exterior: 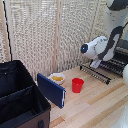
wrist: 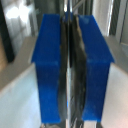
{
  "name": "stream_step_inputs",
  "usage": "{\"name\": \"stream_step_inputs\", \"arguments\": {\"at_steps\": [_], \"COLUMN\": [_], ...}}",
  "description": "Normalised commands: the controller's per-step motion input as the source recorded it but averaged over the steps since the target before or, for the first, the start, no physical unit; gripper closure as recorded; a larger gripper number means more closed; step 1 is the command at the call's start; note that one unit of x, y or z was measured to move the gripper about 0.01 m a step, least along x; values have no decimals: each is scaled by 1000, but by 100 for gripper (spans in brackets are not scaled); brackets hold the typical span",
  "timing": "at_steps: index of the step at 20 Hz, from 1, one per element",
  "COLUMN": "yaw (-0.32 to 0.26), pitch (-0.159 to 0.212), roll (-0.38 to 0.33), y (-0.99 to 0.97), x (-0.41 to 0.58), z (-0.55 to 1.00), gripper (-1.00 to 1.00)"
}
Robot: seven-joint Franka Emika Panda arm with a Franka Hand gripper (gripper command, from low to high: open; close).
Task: Gently stretch your hand towards the oven tray's handle, obtaining a firm grip, and draw it cautiously out of the oven. Transition your grip to the hot dog bowl, gingerly seizing the edge, and elevate it from the surface. Hover the bowl over the tray, delicately lower it, and temper your grip, establishing the bowl's equilibrium.
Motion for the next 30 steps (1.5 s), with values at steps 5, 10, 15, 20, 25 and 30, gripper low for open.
{"name": "stream_step_inputs", "arguments": {"at_steps": [5,10,15,20,25,30], "yaw": [-85,-42,0,-61,-90,-156], "pitch": [-18,3,10,-49,-8,-2], "roll": [175,43,-2,14,63,42], "y": [731,509,104,6,43,99], "x": [10,50,62,170,210,290], "z": [113,-2,-50,51,511,771], "gripper": [100,-100,-100,-100,-100,-100]}}
